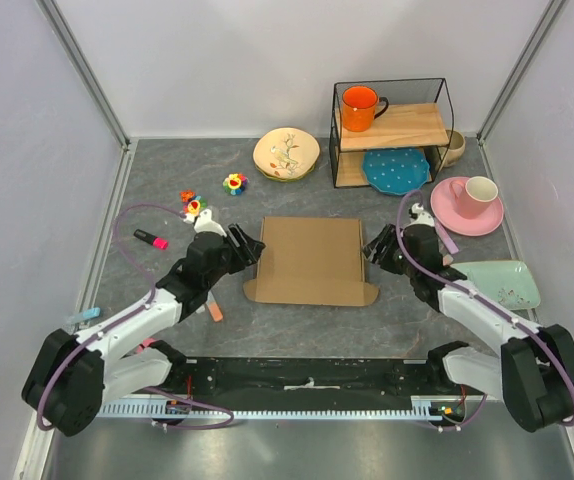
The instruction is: Fold the paper box
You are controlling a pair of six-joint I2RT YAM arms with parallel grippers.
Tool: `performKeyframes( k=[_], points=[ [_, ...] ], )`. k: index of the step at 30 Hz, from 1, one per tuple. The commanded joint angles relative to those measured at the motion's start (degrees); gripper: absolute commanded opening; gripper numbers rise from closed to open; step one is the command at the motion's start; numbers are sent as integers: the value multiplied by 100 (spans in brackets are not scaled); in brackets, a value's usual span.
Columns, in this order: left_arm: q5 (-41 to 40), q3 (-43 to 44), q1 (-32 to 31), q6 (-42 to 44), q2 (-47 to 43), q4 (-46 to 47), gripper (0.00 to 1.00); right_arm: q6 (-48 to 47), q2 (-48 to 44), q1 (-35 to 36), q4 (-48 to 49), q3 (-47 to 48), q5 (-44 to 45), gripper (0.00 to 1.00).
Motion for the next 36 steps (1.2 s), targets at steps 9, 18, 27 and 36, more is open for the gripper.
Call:
performKeyframes(
  k=[9,18,27,36],
  points=[
    [-191,-2,311,78,-406,-476,34,-189,-589,-459,-919,11,313,6],
    [863,-152,813,-116,278,333,2,31,-53,-450,-145,-359,-294,0],
    [1243,-354,813,-327,860,975,2,304,133,-406,716,-693,-848,0],
    [1366,-477,813,-388,975,1168,2,330,80,-371,874,-728,-988,0]
  ],
)
